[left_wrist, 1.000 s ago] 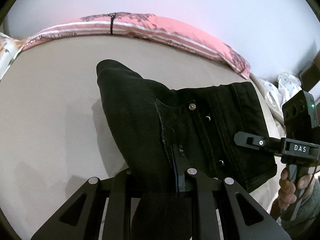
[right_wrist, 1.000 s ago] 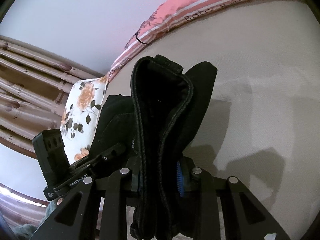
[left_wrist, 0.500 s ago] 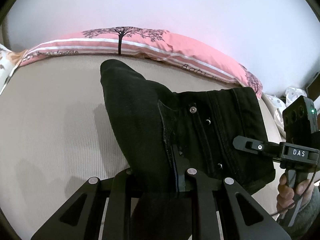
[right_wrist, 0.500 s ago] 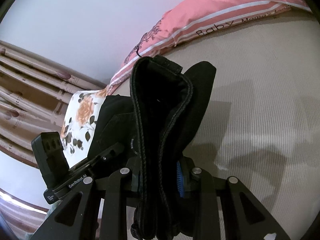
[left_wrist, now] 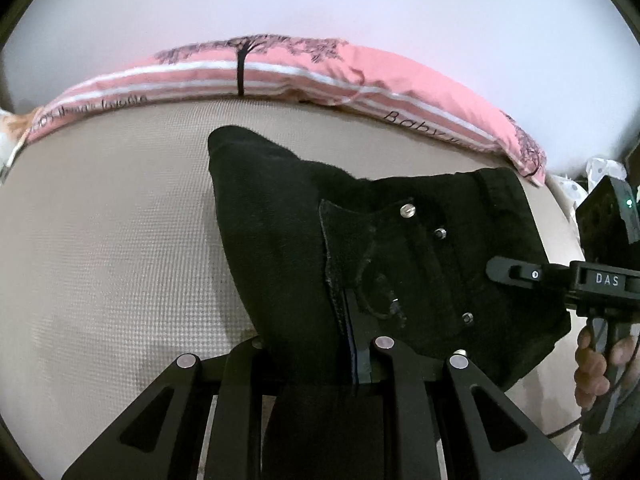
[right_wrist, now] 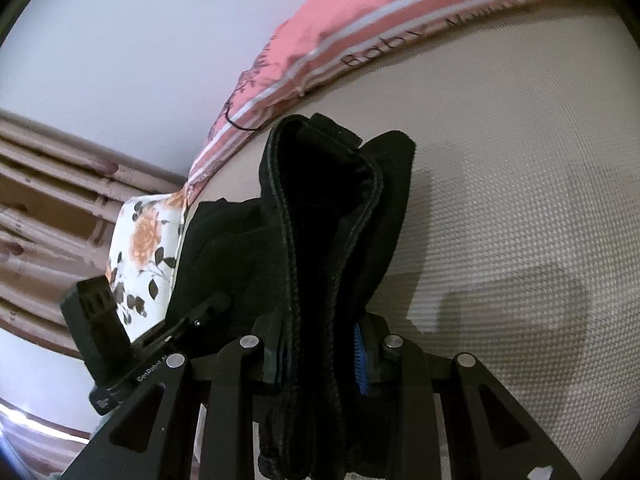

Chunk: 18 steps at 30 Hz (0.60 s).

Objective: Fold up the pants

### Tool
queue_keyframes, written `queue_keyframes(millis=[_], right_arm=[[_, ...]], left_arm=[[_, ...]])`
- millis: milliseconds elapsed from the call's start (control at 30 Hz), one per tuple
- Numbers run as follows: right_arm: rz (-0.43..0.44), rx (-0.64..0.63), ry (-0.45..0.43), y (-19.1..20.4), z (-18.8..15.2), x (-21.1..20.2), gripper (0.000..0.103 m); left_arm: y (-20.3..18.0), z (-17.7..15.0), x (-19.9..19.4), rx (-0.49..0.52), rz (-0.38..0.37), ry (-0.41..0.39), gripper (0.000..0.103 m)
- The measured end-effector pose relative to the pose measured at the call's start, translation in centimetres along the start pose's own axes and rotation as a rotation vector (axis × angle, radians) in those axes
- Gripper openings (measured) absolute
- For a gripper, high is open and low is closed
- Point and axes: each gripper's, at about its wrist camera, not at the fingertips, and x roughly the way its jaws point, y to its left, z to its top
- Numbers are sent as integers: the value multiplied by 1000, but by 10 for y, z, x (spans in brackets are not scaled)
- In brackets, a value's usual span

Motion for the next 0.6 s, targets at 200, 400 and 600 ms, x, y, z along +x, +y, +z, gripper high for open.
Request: queue_keyframes(millis=[200,400,600], right_arm=[[-96,0,-21,-9,-7,7,35],[-184,-47,-36,-4,-13,6,44],[-255,-98,-64,5,-25,-2,46]], left_arm=[[14,-6,15,-29,20,27,40],[18,-9,14,-68,20,33,47],[14,-23,2,-41,71,21,55]])
